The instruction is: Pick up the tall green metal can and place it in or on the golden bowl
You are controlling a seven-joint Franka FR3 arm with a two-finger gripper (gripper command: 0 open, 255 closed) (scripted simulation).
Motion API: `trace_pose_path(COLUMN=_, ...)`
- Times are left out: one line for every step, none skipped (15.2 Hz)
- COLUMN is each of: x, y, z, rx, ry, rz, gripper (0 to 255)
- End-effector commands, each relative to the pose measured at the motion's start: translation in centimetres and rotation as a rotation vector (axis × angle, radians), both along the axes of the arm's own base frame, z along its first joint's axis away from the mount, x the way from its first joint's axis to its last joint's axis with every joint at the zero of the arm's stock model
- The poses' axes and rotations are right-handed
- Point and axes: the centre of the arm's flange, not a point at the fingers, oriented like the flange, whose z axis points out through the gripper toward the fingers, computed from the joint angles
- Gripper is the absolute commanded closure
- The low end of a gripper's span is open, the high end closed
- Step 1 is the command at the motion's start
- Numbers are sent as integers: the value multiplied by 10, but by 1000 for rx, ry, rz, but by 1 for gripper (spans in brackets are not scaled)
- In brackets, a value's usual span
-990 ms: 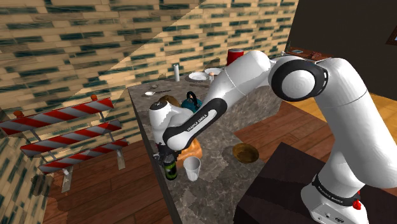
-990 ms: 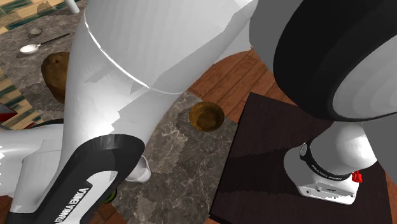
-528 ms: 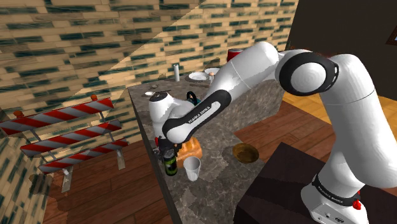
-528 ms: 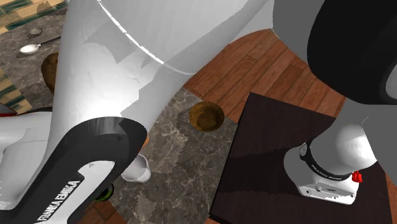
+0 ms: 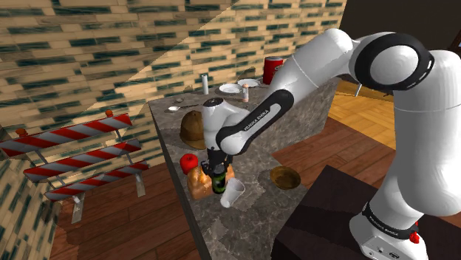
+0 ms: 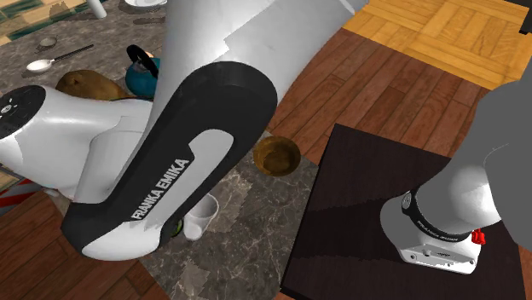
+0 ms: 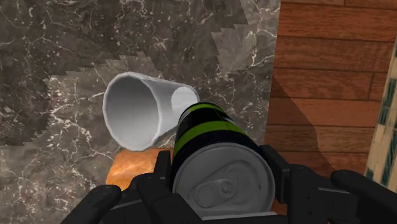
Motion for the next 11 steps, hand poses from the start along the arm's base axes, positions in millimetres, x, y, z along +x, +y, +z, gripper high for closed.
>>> trace_pose_path(x=-13, y=-25, z=0, rx=0, ry=0, rz=1, gripper=255)
trace_pose_path(x=-18, y=-37, z=1, rx=0, ry=0, rz=1, gripper=255)
trace_pose_path(x=-23, y=-49, z=3, rx=0, ry=0, rz=1, gripper=255)
trace_pose_path(x=-29, y=-61, z=4, rx=0, ry=0, rz=1, gripper=255)
trace_pose_path(x=-34, y=-73, z=5, rx=0, ry=0, rz=1, gripper=255)
trace_pose_path(x=-39, y=-85, z=6, rx=0, ry=0, rz=1, gripper=255)
trace_pose_path(x=-44, y=-97, z=8, rx=0, ry=0, rz=1, gripper=255)
trace_pose_path(x=-50, y=-109, z=9, rx=0, ry=0, rz=1, gripper=255)
trace_pose_path(x=-55, y=-121, z=10, rx=0, ry=0, rz=1, gripper=255)
trace_pose_path(x=-60, y=-133, z=11, rx=0, ry=0, rz=1, gripper=255)
trace_pose_path(x=-65, y=-145, z=12, rx=0, ry=0, rz=1, gripper=255)
